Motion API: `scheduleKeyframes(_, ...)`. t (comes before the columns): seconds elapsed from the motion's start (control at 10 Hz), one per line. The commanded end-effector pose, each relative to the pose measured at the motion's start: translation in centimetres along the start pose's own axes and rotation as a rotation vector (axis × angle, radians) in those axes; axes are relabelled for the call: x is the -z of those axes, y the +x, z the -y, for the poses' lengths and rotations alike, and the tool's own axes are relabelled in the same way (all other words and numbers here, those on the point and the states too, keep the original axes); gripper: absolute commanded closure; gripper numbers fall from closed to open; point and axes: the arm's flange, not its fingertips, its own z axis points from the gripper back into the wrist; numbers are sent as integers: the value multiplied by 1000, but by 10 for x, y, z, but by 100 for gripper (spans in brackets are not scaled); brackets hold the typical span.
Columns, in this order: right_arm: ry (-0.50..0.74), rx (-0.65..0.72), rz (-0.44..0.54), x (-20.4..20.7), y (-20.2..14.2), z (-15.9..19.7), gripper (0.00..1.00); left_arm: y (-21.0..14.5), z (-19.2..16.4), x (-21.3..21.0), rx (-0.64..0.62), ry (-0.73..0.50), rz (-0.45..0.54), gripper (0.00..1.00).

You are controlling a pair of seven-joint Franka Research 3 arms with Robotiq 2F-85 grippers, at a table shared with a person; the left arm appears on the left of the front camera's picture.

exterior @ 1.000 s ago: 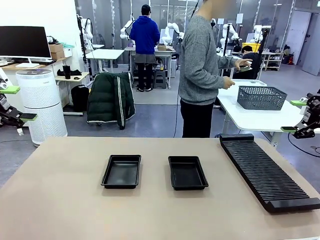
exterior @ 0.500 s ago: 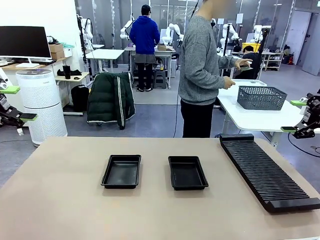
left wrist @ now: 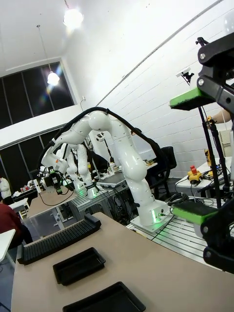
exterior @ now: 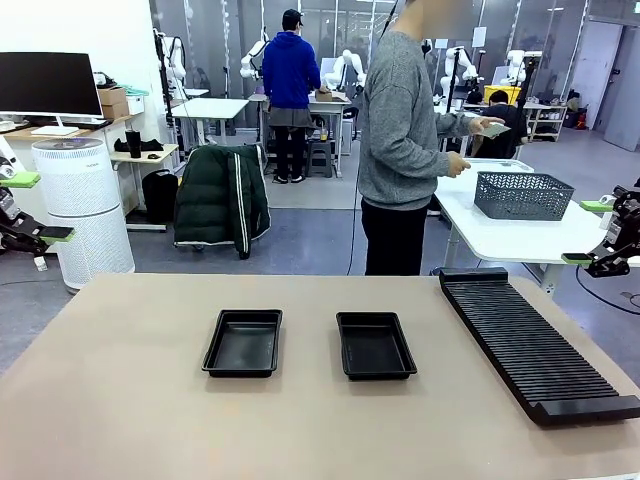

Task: Inspect and transfer BCBs to ESD trays.
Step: Pick up the Blank PCB from the PCB Rack and place it in the left ESD tray.

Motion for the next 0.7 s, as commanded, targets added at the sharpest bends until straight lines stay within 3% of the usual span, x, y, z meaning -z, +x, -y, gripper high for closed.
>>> scheduleKeyframes(0.0,-1,-1,1,0,0,0,0,0,1,0,2,1,1,0)
scheduleKeyframes(0.6,-1,-1,1,0,0,0,0,0,1,0,2,1,1,0)
